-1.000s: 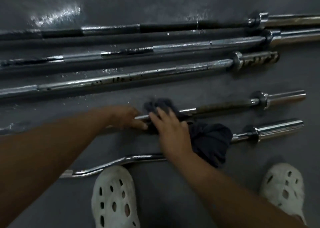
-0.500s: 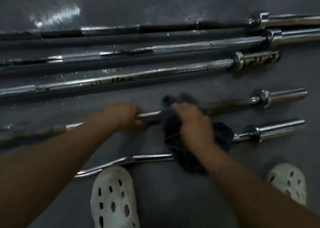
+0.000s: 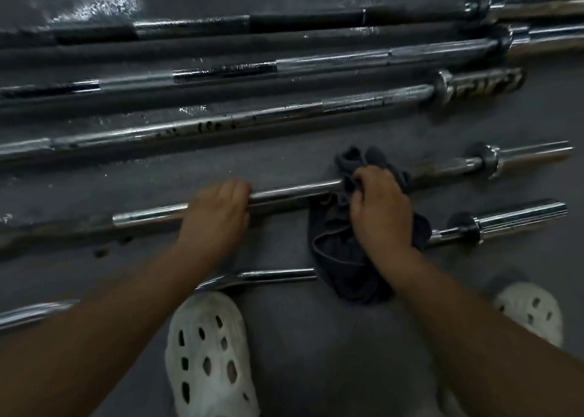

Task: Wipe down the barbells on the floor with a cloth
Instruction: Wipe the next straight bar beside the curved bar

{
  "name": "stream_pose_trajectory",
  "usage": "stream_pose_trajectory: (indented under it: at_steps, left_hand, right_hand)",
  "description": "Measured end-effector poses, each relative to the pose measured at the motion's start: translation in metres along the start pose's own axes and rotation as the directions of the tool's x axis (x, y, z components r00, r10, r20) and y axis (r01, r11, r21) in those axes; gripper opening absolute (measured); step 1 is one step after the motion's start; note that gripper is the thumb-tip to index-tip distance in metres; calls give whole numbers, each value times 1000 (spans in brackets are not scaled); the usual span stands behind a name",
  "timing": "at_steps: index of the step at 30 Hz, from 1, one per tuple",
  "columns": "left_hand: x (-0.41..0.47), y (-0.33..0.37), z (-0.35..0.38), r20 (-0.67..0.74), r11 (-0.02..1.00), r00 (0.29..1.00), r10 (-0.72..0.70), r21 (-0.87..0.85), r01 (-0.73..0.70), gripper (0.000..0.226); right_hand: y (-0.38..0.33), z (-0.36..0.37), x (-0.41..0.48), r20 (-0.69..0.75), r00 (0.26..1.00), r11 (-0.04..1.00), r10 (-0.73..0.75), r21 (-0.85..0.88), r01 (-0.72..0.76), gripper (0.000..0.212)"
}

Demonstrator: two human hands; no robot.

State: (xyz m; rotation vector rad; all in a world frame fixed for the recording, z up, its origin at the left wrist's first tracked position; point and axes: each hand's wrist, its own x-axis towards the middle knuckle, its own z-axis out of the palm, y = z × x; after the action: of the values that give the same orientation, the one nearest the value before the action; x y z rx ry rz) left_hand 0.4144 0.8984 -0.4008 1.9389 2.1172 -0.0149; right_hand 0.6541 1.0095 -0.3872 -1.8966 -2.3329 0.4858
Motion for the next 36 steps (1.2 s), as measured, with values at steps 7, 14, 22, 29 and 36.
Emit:
stream_pose_trajectory:
  at_steps: [7,14,22,29,36]
  left_hand:
    - [68,-30,-27,703,952,703,107,-277,132,24]
    - [26,-2,-6,271,1000,962,-27,-4,29,25]
    - [15,1,-11,207,999,978,-20,54,9,21]
    - [63,-24,-22,679,955,724,120,-278,102,32]
    - [26,1,-17,343,993,937,73,-109,-37,26]
  right_hand:
    - [-60,23,-24,203,827,827,-524,-112,551,50]
    - [-50,20,-18,129,974,966,-184,-158,203,46]
    - [-3,3,-4,147,988,977,-56,-194,84,52]
    - [-56,18,-26,294,826,844,-481,-102,527,54]
    - [-62,29,-42,166,947,944,-274,-143,299,52]
